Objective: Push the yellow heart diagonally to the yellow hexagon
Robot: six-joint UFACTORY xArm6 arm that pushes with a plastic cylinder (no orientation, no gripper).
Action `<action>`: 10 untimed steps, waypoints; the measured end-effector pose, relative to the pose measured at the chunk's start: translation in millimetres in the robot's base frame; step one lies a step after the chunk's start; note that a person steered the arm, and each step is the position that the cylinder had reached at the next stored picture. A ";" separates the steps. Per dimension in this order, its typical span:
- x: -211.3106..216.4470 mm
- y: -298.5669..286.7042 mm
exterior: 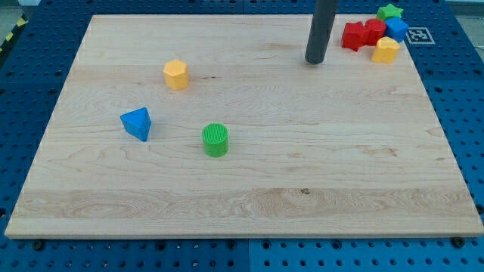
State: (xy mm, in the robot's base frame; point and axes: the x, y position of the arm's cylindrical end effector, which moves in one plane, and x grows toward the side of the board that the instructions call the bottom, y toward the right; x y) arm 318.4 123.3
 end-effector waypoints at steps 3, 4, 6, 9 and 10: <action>34.3 98.6; 50.9 174.3; 21.2 183.6; -23.0 163.0; -24.2 139.8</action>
State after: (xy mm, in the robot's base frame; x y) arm 294.1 263.1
